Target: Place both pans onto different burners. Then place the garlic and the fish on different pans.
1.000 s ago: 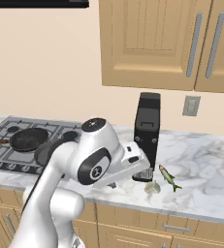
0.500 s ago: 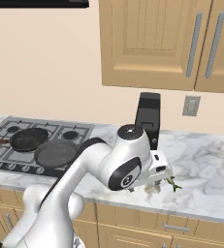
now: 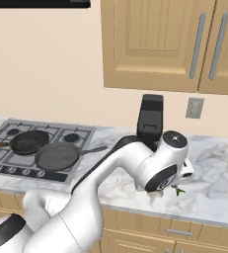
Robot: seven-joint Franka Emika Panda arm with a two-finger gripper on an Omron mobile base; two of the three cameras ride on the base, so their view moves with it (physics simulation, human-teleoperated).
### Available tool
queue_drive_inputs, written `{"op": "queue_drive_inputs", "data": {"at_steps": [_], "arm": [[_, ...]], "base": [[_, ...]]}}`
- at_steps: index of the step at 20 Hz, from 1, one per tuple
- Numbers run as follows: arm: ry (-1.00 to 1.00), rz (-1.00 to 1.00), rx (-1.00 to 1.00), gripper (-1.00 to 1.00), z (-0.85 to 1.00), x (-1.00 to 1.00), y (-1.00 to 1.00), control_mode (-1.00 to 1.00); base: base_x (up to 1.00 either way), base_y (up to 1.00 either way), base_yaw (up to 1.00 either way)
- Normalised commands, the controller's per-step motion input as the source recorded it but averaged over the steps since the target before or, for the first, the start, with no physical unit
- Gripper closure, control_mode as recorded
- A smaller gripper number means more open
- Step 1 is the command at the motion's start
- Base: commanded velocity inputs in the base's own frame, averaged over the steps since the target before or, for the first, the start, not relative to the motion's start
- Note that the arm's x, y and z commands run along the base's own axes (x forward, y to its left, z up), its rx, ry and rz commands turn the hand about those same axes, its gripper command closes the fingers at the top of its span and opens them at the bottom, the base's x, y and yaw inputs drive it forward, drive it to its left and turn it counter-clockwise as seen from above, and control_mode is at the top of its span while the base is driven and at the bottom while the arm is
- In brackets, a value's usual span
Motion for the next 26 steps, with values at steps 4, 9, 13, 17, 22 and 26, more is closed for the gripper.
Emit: {"op": "queue_drive_inputs", "data": {"at_steps": [4,9,13,17,22,26], "arm": [[0.0,0.01,0.03,-1.0,-0.15,0.22,-0.2,-1.0],[0.0,0.0,0.0,-1.0,-0.05,0.05,-0.13,-1.0],[-0.01,0.0,0.0,-1.0,-0.17,0.12,-0.03,-1.0],[-0.07,0.0,0.0,-1.0,-0.35,0.27,0.0,-1.0],[-0.08,0.0,0.0,-1.0,-0.24,0.31,0.0,-1.0],[-0.02,0.0,0.0,-1.0,-0.16,0.23,0.0,-1.0]], "base": [[0.0,0.0,0.0],[0.0,0.0,0.0],[0.0,0.0,0.0],[0.0,0.0,0.0],[0.0,0.0,0.0],[0.0,0.0,0.0]]}}
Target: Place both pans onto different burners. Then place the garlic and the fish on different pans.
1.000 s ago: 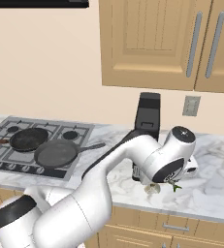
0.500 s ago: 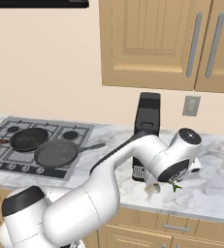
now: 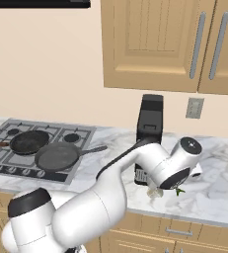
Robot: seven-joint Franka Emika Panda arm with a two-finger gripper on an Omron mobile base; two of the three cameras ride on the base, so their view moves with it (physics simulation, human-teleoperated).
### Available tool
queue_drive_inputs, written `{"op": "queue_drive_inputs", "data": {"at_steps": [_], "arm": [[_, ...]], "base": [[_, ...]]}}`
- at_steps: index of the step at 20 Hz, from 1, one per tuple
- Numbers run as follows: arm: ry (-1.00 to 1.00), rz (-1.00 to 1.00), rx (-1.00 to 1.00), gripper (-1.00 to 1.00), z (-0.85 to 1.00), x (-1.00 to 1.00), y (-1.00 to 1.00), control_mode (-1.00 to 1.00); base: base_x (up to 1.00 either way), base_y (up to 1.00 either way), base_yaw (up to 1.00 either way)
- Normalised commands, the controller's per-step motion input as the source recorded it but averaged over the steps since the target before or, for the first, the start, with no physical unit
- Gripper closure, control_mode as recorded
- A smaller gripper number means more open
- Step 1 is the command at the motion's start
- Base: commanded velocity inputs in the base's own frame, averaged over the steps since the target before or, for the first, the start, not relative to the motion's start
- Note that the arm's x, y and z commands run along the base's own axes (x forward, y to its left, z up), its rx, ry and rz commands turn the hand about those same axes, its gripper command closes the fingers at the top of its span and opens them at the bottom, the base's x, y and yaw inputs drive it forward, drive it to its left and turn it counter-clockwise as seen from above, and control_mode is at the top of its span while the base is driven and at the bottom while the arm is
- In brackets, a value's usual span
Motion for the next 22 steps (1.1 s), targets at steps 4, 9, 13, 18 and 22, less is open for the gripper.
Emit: {"op": "queue_drive_inputs", "data": {"at_steps": [4,9,13,18,22], "arm": [[-0.01,0.0,0.0,-1.0,-0.2,0.2,0.0,-1.0],[-0.01,0.01,0.0,-1.0,-0.15,0.2,-0.03,-1.0],[0.0,0.02,0.0,-1.0,-0.12,0.21,-0.08,-1.0],[0.0,0.02,0.0,-1.0,-0.06,0.13,-0.09,-1.0],[0.0,0.02,0.0,-1.0,-0.06,0.13,-0.04,-1.0]], "base": [[0.0,0.0,0.0],[0.0,0.0,0.0],[0.0,0.0,0.0],[0.0,0.0,0.0],[0.0,0.0,0.0]]}}
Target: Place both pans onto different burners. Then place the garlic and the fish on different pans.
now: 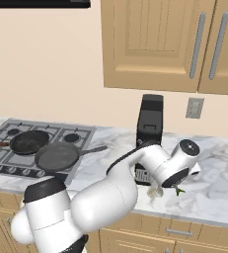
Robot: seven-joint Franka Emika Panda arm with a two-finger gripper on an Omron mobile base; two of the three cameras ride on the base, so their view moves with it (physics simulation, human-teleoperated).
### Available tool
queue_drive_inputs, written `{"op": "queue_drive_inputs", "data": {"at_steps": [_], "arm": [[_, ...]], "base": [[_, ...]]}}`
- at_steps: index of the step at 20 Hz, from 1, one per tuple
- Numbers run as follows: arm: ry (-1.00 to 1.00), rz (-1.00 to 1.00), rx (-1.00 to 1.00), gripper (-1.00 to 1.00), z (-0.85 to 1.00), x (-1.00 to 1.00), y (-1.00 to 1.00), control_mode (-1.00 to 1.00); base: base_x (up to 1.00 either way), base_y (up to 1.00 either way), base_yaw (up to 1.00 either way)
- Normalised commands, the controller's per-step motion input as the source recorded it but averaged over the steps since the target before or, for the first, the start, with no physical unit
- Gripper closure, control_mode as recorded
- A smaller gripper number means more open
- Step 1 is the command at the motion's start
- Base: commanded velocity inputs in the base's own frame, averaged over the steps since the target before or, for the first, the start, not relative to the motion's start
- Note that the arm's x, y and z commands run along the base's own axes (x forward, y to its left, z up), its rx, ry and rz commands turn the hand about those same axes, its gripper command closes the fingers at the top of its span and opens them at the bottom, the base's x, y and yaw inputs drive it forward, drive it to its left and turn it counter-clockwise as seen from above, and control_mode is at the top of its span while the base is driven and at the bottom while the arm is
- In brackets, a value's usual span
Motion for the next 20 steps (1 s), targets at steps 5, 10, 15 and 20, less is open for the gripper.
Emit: {"op": "queue_drive_inputs", "data": {"at_steps": [5,10,15,20], "arm": [[0.0,0.0,0.0,-1.0,-0.09,0.15,0.0,-1.0],[0.0,0.0,0.0,-1.0,-0.09,0.15,0.0,-1.0],[0.0,0.0,0.0,-1.0,-0.09,0.14,0.0,-1.0],[-0.01,0.0,0.0,-1.0,-0.07,0.11,0.0,-1.0]], "base": [[0.0,0.0,0.0],[0.0,0.0,0.0],[0.0,0.0,0.0],[0.0,0.0,0.0]]}}
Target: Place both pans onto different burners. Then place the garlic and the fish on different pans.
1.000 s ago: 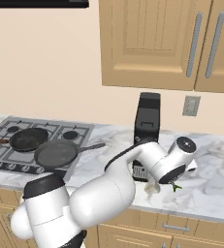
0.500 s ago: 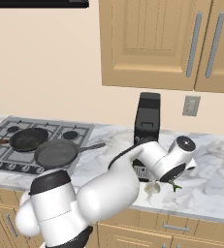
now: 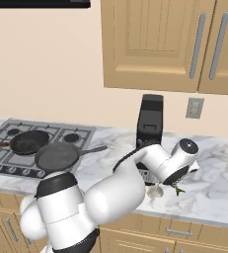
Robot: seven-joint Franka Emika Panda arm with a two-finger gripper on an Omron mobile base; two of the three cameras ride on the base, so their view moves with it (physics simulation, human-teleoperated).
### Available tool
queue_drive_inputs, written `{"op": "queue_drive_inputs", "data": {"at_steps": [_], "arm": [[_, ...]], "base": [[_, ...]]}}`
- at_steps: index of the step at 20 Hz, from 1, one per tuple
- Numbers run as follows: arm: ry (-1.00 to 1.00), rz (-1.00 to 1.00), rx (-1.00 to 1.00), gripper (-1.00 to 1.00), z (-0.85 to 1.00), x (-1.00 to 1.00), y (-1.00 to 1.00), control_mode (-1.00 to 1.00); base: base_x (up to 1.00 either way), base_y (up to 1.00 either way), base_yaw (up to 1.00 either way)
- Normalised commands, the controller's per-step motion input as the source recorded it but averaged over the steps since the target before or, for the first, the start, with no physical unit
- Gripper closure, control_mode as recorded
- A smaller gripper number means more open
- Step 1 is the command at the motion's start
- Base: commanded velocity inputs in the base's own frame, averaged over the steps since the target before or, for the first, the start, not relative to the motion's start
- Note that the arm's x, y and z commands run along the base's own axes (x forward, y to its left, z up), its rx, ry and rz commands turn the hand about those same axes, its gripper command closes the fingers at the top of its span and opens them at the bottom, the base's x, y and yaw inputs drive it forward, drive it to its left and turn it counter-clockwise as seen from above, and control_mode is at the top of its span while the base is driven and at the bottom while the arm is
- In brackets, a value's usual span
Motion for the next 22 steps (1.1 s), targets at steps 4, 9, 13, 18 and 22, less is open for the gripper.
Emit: {"op": "queue_drive_inputs", "data": {"at_steps": [4,9,13,18,22], "arm": [[0.0,0.0,0.0,-1.0,-0.15,0.11,0.0,-1.0],[0.0,0.0,0.0,-1.0,-0.17,0.15,0.0,-1.0],[0.0,0.0,0.0,-1.0,-0.15,0.2,0.0,-1.0],[0.0,0.0,0.0,-1.0,-0.14,0.16,-0.02,-1.0],[0.0,0.0,0.0,-1.0,-0.15,0.05,-0.12,-1.0]], "base": [[0.0,0.0,0.0],[0.0,0.0,0.0],[0.0,0.0,0.0],[0.0,0.0,0.0],[0.0,0.0,0.0]]}}
